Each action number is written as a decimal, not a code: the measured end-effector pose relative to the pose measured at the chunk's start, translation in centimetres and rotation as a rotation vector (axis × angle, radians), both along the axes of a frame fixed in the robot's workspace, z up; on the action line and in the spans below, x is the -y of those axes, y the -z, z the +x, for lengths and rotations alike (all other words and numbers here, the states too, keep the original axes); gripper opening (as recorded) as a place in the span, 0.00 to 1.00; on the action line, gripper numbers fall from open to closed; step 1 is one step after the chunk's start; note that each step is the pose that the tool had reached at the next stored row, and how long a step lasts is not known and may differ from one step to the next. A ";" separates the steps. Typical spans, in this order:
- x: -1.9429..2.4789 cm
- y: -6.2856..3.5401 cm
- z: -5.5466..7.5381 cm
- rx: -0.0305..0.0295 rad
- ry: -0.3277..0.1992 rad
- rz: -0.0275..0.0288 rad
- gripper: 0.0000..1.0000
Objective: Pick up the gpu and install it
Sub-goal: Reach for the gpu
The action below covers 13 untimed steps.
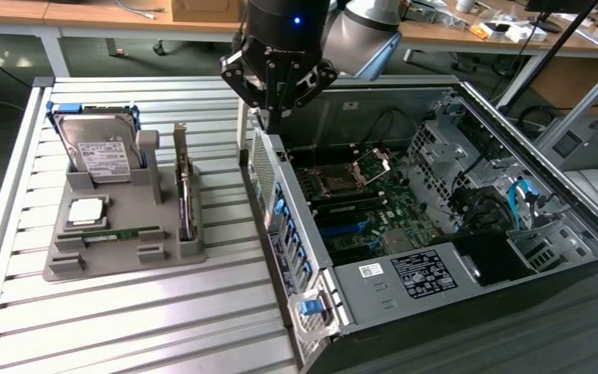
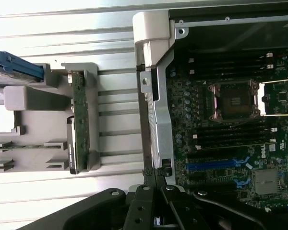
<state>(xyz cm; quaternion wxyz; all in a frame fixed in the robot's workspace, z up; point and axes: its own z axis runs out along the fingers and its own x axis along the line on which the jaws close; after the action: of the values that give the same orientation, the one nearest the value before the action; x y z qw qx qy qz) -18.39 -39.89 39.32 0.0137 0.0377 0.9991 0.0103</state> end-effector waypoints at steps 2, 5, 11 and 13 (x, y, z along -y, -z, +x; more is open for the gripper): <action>0.00 0.00 -0.1 0.0000 0.000 0.0000 0.11; 0.00 0.00 -0.1 0.0000 0.000 -0.0001 0.11; 0.00 0.00 -0.2 0.0000 0.000 -0.0001 0.11; 0.00 0.00 -0.3 0.0000 0.000 -0.0002 0.11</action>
<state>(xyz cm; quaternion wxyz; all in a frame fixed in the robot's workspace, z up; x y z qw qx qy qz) -18.67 -39.89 39.32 0.0137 0.0377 0.9991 0.0101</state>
